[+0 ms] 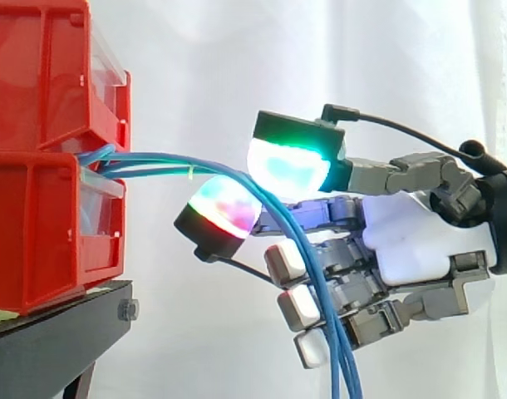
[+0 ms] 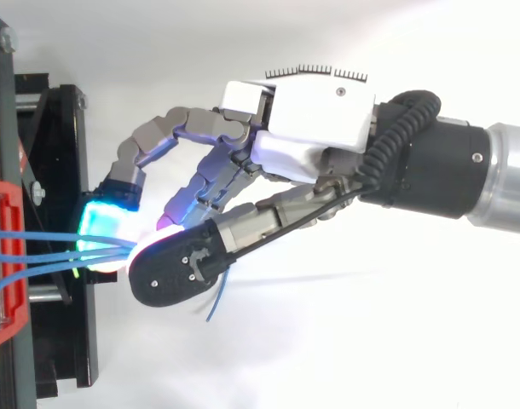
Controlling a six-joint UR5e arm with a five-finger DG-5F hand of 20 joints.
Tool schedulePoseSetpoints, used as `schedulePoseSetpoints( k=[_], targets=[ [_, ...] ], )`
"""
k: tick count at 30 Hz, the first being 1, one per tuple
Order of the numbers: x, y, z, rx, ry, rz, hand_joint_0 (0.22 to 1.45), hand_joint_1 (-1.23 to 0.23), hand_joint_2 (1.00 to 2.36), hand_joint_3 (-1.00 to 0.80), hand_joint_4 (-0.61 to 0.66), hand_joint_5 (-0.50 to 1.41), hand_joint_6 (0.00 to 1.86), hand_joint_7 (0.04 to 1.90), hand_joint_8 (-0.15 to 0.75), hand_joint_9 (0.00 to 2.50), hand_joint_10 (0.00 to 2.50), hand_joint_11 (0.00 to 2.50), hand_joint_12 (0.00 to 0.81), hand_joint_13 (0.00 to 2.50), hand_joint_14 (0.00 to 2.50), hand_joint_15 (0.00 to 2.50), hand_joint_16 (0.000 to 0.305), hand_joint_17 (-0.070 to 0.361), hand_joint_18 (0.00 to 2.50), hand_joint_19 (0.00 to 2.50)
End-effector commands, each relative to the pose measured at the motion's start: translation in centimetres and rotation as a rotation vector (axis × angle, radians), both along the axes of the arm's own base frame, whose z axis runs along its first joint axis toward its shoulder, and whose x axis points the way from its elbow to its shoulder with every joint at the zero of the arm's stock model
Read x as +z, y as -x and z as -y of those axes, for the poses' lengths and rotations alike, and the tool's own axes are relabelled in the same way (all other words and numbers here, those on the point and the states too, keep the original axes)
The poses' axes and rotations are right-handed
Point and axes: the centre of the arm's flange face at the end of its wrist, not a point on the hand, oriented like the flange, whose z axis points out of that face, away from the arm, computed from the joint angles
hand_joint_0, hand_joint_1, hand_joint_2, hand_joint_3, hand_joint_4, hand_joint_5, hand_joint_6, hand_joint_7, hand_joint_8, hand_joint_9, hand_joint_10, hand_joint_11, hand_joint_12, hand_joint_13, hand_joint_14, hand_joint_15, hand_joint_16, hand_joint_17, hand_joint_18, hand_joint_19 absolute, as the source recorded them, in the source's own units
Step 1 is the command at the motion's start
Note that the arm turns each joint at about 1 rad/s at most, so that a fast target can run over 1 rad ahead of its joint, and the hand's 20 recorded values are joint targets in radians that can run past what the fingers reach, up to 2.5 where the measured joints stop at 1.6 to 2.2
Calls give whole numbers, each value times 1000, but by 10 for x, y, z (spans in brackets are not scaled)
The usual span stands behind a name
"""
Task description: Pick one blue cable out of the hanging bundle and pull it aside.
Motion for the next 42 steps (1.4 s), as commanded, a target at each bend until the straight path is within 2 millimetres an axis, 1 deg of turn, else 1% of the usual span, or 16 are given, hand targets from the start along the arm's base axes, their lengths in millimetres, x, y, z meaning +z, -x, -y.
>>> schedulePoseSetpoints(
  k=[1, 2, 6, 8, 10, 12, 14, 16, 19, 21, 23, 26, 29, 30, 35, 42],
  targets=[
    [2, 1, 2, 3, 11, -7, 826, -933, 1004, -463, -324, -163, 964, 885, 201, 1024, 23, 795, 279, 962, 25, 631, 44, 98, 767, 504],
    [3, 0, 3, 2, 13, -7, 819, -932, 1000, -500, -319, -162, 963, 894, 200, 1031, 23, 803, 279, 964, 25, 628, 44, 98, 783, 492],
    [3, 1, 4, 3, 11, -10, 771, -918, 1000, -500, -262, -159, 964, 872, 204, 1050, 24, 808, 279, 981, 24, 625, 43, 98, 814, 477],
    [3, 1, 5, 2, 12, -11, 695, -873, 1000, -500, -169, -144, 947, 791, 212, 1059, 22, 806, 284, 1004, 25, 638, 43, 97, 818, 496],
    [3, 1, 5, 3, 12, -9, 674, -847, 1000, -500, -137, -139, 941, 788, 219, 1075, 24, 790, 287, 1014, 26, 641, 44, 98, 824, 511],
    [3, 1, 5, 3, 12, -9, 664, -813, 1000, -500, -118, -135, 940, 805, 223, 1093, 26, 795, 292, 1024, 24, 643, 44, 100, 840, 527],
    [3, 1, 6, 0, 12, -11, 609, -719, 1000, -500, -100, -130, 937, 784, 233, 1115, 24, 799, 302, 1033, 24, 657, 45, 102, 843, 559],
    [5, 0, 6, 0, 12, -6, 574, -674, 1000, -500, -82, -128, 929, 799, 239, 1116, 24, 787, 307, 1044, 25, 658, 47, 105, 854, 569],
    [7, 0, 6, 0, 14, -8, 531, -650, 1000, -500, -65, -127, 923, 807, 251, 1126, 24, 790, 322, 1051, 25, 661, 49, 111, 868, 563],
    [7, 0, 6, 0, 14, -8, 489, -705, 1000, -500, -60, -127, 912, 803, 262, 1126, 24, 795, 334, 1063, 23, 657, 52, 117, 894, 546],
    [7, 0, 7, 0, 13, -8, 446, -850, 1000, -500, -55, -126, 907, 787, 257, 1104, 23, 769, 340, 1059, 23, 644, 55, 124, 911, 519],
    [7, 0, 8, -1, 13, -8, 412, -892, 1000, -500, -56, -123, 902, 748, 261, 1104, 21, 758, 349, 1061, 21, 638, 57, 129, 929, 504],
    [8, 0, 8, 3, 13, -8, 405, -868, 1000, -500, -83, -118, 895, 713, 259, 1136, 22, 751, 343, 1073, 23, 637, 58, 130, 938, 506],
    [12, 1, 8, 4, 13, -4, 422, -839, 1000, -500, -87, -118, 891, 723, 250, 1136, 22, 745, 340, 1076, 23, 631, 56, 127, 929, 513],
    [13, 1, 8, 6, 17, -10, 530, -810, 1000, -500, -155, -106, 861, 838, 218, 1119, 24, 740, 306, 1039, 26, 664, 48, 108, 861, 561],
    [18, 0, 9, 5, 20, -9, 520, -694, 1000, -500, -151, -100, 842, 830, 225, 1132, 24, 726, 309, 1048, 23, 654, 48, 109, 860, 565]
  ],
)
